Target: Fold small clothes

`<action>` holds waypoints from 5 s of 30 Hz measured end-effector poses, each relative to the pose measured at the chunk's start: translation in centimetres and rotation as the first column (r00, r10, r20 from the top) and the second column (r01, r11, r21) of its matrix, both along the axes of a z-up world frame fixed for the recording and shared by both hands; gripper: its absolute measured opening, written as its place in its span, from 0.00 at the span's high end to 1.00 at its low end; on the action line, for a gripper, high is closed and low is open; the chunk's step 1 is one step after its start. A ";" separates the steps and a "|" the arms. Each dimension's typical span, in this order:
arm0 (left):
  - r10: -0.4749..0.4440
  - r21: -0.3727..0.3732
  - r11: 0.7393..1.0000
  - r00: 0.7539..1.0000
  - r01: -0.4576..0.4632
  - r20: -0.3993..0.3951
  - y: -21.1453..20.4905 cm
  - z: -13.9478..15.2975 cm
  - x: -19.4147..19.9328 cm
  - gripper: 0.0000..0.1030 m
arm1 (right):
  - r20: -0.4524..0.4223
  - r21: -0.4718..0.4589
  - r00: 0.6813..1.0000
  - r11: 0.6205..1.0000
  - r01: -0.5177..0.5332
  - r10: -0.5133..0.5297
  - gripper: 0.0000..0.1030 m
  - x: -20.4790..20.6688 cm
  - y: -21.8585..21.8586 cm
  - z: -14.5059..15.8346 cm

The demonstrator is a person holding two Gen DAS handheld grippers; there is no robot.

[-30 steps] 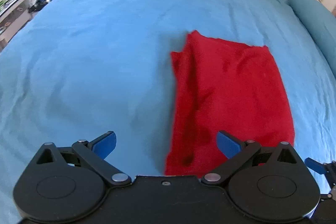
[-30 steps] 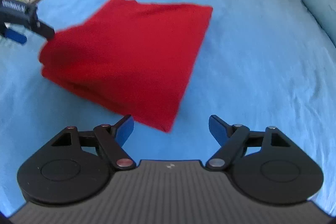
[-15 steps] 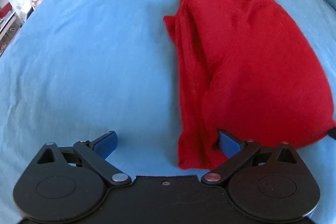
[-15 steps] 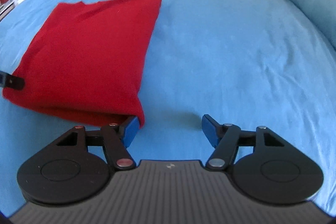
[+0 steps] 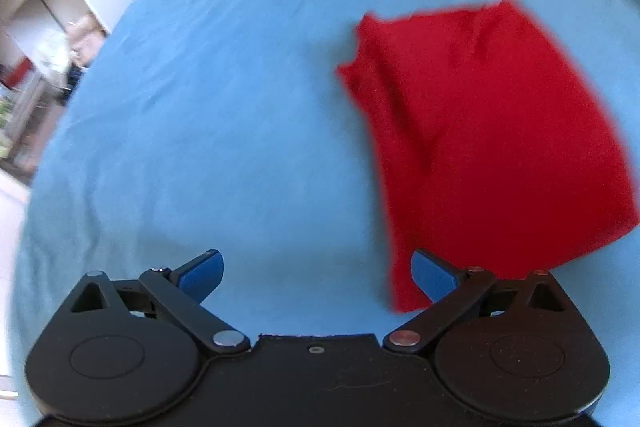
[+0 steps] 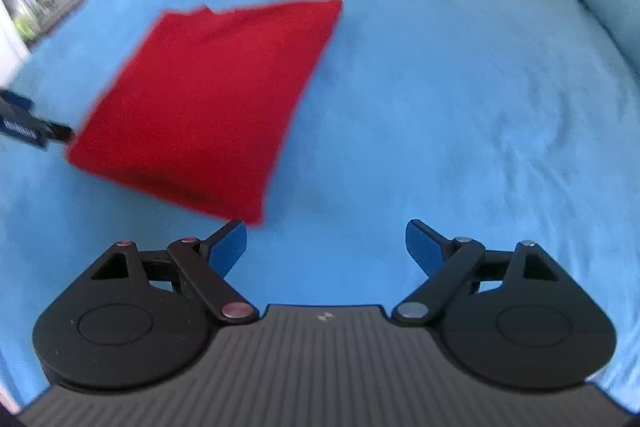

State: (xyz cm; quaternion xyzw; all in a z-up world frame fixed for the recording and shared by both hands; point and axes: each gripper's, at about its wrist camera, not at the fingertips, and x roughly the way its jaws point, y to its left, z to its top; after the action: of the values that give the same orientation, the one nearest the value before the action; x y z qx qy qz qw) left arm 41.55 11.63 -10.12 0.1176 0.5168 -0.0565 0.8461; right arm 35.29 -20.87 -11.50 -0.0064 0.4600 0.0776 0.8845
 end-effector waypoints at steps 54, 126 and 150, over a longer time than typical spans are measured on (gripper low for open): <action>-0.058 -0.454 0.889 0.998 0.057 0.012 -7.5 5.3 -0.9 0.78 | 0.015 0.366 0.994 0.926 0.097 -0.110 0.64 3.2 -1.3 5.0; 0.034 -0.130 0.991 0.931 0.015 0.365 -10.5 12.8 -39.5 0.00 | 0.198 -0.033 0.935 0.951 0.308 -0.296 0.00 -39.0 -0.5 13.6; 0.032 -0.118 0.993 0.913 0.018 0.407 -10.1 13.4 -41.2 0.00 | 0.183 -0.027 0.927 0.941 0.337 -0.327 0.00 -40.4 -0.8 13.3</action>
State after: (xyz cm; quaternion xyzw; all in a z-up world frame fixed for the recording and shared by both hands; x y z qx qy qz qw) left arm 0.37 1.57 3.23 0.0743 0.3248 -0.0585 0.9410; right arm -5.07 -21.65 1.81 0.0393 0.3766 -0.0873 0.9214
